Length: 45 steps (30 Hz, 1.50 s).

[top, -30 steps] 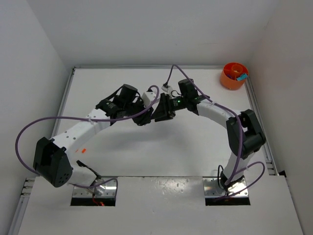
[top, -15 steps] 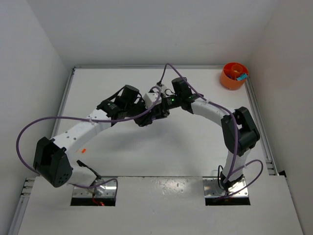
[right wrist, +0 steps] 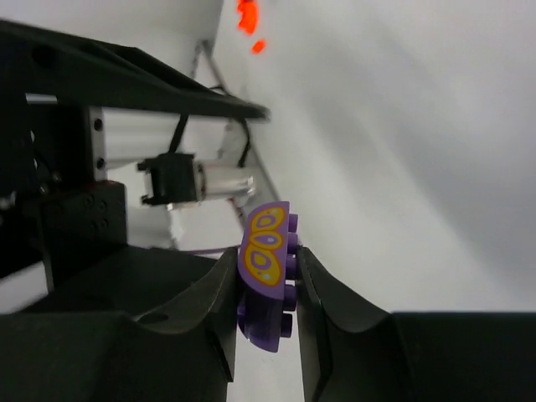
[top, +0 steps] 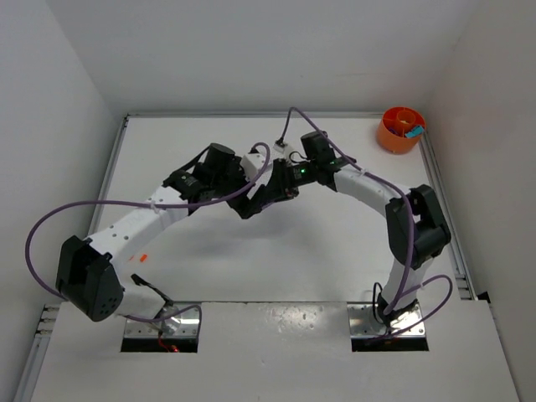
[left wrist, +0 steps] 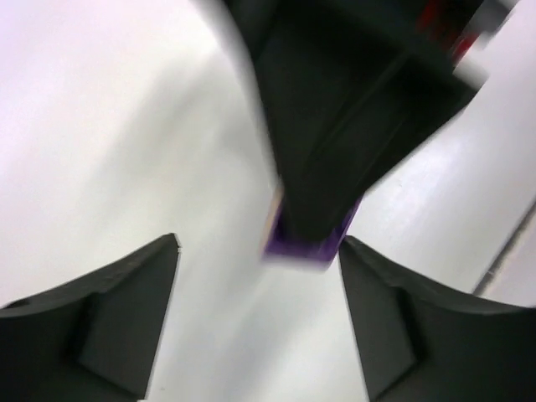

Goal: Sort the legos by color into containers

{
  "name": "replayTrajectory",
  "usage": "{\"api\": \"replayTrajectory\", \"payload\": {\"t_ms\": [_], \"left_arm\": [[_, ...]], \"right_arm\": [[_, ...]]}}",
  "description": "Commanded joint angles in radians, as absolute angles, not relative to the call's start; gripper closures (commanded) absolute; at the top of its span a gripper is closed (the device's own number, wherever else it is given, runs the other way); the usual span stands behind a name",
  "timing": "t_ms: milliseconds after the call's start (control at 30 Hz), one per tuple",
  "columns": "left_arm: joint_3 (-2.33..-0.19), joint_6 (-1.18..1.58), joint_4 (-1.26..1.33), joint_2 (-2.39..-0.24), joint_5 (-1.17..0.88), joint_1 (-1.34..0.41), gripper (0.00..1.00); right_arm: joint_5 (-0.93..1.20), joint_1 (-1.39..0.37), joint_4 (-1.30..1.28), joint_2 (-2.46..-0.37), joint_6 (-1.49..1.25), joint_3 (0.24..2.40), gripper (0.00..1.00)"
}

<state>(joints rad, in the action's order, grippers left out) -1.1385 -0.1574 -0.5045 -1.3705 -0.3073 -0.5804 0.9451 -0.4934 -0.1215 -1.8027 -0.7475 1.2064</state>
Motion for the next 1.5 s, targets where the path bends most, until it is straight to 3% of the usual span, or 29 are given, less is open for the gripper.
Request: {"api": "replayTrajectory", "payload": {"t_ms": [0,100,333,633,1267,1467], "left_arm": [[-1.141,-0.121,-0.456,-1.302,-0.206,-0.506,0.15],[-1.132,-0.121,-0.456,-1.26,-0.195,-0.434,0.09],[-1.111,-0.132,-0.477,-1.22,-0.262,-0.318,0.09],[-1.078,-0.114,-0.436,-1.22,-0.313,-0.276,0.09],[-1.078,-0.104,-0.436,-1.256,-0.365,-0.212,0.09],[-1.078,-0.104,-0.436,-1.256,-0.356,-0.212,0.09]], "right_arm": [[0.876,-0.399,-0.331,-1.738,-0.504,1.314,0.94],[0.793,-0.31,-0.44,-1.738,-0.396,1.409,0.96],[0.521,-0.033,-0.632,-1.913,-0.071,1.831,0.96],[0.339,0.112,-0.526,-2.103,0.092,2.084,0.98],[0.193,0.209,-0.44,-2.305,0.218,2.184,0.94],[0.175,0.218,-0.422,-2.333,0.229,2.194,0.83]]}}
